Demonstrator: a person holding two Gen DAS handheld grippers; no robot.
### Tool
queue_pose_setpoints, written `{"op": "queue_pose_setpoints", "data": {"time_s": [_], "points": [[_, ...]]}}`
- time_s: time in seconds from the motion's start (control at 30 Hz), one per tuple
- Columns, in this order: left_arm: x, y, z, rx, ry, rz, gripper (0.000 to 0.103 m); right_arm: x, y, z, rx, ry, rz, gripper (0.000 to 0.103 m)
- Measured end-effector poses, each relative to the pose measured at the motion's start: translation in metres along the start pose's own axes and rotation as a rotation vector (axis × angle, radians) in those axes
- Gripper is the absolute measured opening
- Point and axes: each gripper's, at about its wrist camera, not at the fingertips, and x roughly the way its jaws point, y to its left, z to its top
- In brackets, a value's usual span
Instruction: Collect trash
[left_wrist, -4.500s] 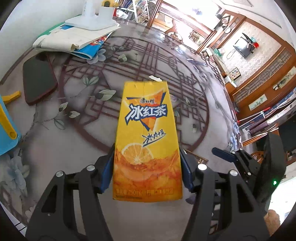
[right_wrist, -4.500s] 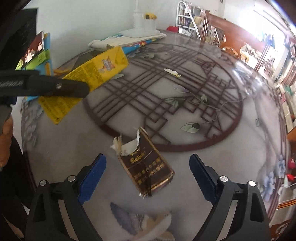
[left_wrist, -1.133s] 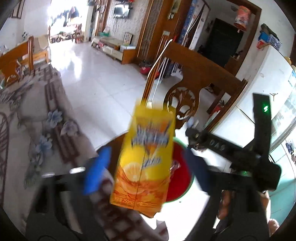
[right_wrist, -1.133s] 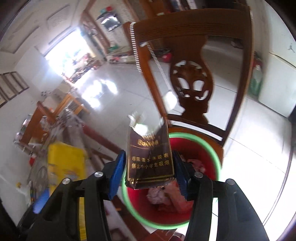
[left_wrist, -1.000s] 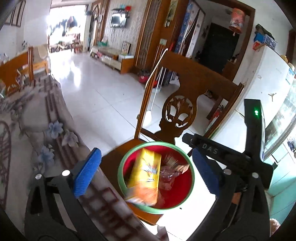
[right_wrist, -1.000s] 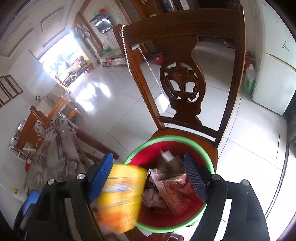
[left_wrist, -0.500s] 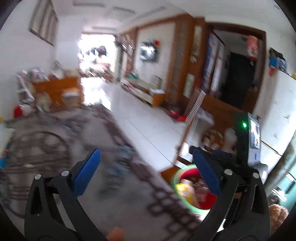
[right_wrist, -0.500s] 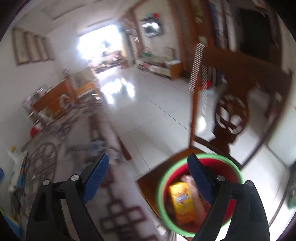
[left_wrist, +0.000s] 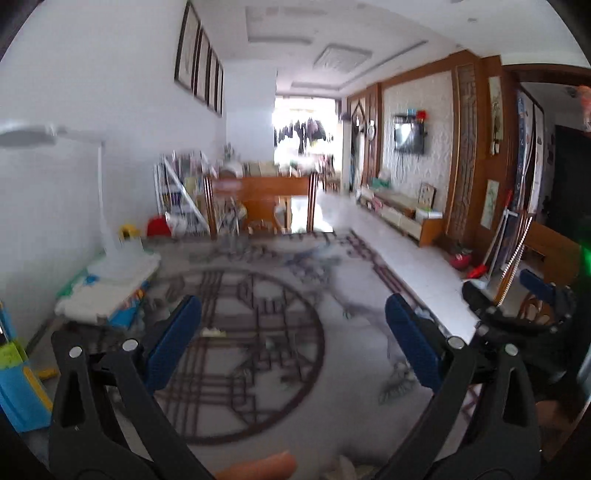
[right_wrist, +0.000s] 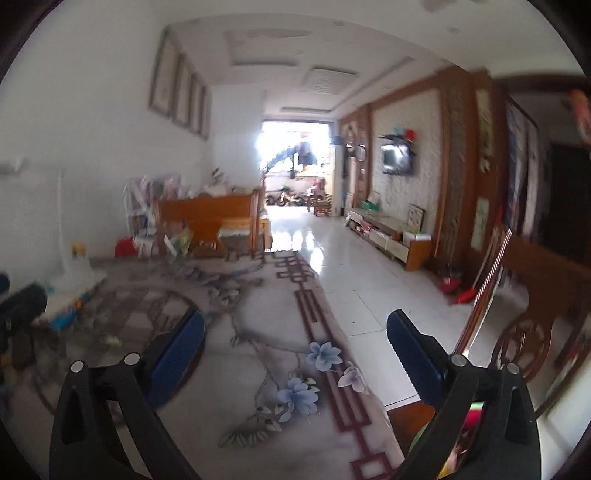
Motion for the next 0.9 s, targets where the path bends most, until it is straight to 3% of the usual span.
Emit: {"op": "queue_pose_setpoints", "data": {"time_s": [0.1,0.3,0.9], "points": [[0.001,0.008,0.003,-0.032,0.021,-0.023,0.098,0.009,0.012,-0.006,-0.029,0.024,0.012,0.095],[-0.007,0.008,0.002,-0.039,0.012,-0.023,0.098,0.024,0.008,-0.015,0.066,0.095,0.039,0.095],[0.003,0.011,-0.006,-0.059,0.062,-0.063,0.098,0.016,0.012,-0.021,0.067,0.1,0.03,0.095]]}}
